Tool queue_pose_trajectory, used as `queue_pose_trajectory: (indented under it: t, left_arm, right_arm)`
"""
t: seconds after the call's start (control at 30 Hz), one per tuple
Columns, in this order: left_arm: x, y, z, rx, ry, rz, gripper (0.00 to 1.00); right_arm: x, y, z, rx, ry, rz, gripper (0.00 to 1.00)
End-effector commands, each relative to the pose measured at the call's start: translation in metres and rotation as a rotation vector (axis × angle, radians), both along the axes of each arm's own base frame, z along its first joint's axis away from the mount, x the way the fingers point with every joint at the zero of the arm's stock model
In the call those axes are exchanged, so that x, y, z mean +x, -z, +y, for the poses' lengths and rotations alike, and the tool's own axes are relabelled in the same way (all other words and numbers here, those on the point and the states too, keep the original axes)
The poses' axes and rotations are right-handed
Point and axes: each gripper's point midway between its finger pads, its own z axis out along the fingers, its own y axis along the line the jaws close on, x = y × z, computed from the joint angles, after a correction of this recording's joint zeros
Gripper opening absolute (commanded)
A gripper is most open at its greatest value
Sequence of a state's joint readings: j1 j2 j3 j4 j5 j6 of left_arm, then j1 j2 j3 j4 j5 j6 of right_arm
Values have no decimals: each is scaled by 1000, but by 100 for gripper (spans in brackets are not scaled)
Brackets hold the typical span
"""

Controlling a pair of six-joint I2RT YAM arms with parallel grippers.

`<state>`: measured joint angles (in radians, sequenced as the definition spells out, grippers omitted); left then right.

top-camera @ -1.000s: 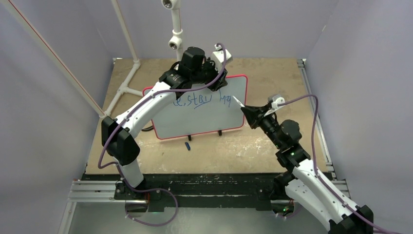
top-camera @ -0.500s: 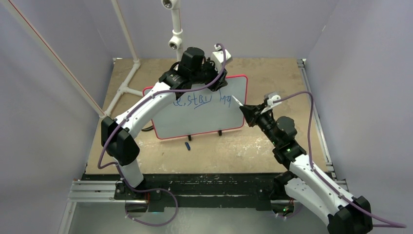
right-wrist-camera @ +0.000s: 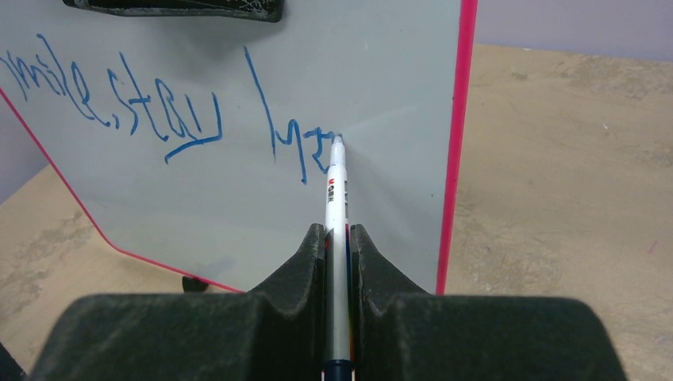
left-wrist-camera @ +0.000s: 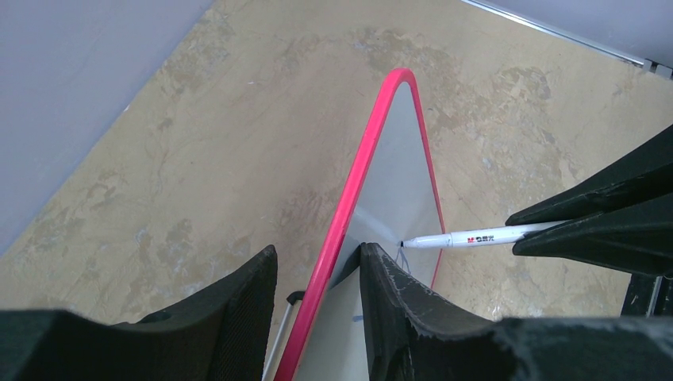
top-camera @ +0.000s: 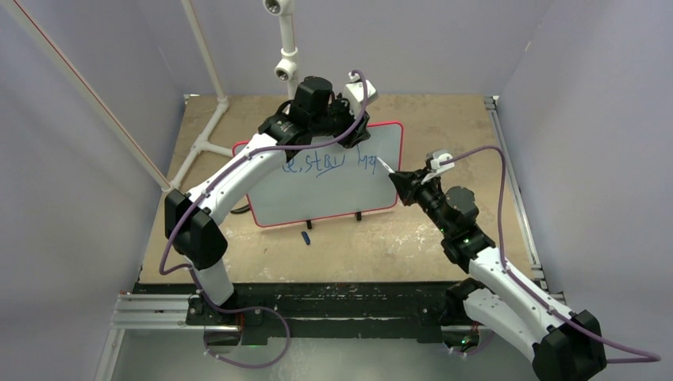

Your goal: Write a sentence on the whiteboard

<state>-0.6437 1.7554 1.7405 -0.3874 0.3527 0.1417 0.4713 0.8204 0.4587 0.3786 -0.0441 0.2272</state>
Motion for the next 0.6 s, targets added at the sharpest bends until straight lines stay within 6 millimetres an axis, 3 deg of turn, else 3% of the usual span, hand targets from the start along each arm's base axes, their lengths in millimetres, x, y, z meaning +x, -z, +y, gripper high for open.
queue_pose_trajectory:
  t: [0.0, 0.23, 0.57]
  left_arm:
    - [-7, -9, 6, -18, -5, 8, 40]
    - [-6, -9, 7, -19, -8, 7, 40]
    - [-6, -11, 7, -23, -5, 4, 40]
  right_arm:
    - [5, -18, 0, 13, 12, -51, 0]
    - [7, -17, -12, 20, 78, -41, 0]
    - [4, -5, -10, 10, 64, 1, 0]
